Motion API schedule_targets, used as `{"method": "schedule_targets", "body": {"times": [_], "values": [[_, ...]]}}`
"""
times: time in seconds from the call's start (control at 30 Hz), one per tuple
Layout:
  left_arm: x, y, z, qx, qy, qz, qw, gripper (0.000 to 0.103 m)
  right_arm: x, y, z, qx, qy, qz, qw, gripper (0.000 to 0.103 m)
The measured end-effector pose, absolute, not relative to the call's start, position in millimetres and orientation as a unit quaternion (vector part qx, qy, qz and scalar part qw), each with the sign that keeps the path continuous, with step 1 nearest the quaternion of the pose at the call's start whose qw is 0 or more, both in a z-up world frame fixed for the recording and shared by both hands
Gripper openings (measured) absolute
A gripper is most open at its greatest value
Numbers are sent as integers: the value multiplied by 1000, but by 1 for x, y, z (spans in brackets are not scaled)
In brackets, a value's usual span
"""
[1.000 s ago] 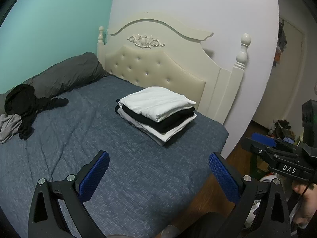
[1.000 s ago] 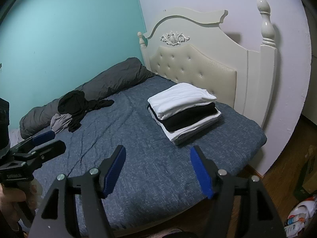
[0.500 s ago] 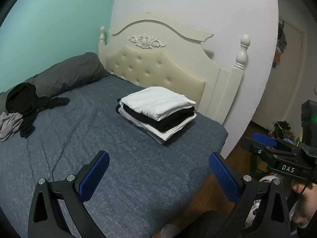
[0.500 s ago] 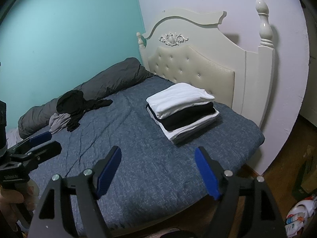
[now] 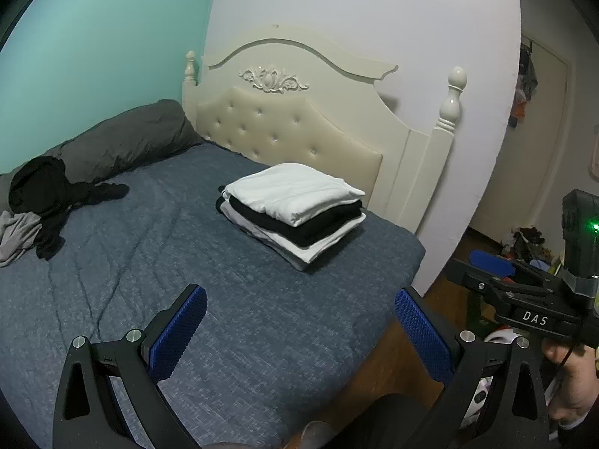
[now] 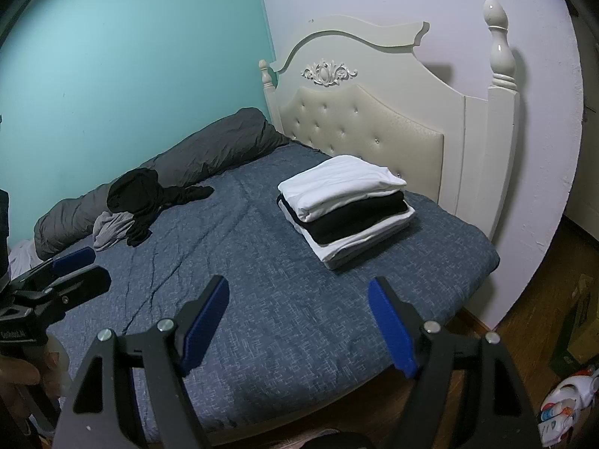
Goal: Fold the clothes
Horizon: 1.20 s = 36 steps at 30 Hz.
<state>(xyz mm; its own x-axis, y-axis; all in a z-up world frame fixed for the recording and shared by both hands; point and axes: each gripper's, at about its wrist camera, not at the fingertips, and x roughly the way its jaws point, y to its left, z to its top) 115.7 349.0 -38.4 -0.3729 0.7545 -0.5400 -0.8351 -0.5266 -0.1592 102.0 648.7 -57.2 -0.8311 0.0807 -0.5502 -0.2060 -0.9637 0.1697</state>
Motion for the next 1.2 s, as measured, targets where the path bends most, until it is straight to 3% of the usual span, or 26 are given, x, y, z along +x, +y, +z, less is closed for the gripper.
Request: {"method": "schedule_targets", "body": {"times": [0.17,0.53,1.2], "values": [[118,347,-38,-283,71,826,482,103,105,647,-57,-278,111,951,82,80],[121,345,-36,-279,76,831,476,103,111,646,-55,-271,113,951,94,98],[122,344,-37,-283,77,828,478,102,113,642,-56,-278,110,950,95,99]]}}
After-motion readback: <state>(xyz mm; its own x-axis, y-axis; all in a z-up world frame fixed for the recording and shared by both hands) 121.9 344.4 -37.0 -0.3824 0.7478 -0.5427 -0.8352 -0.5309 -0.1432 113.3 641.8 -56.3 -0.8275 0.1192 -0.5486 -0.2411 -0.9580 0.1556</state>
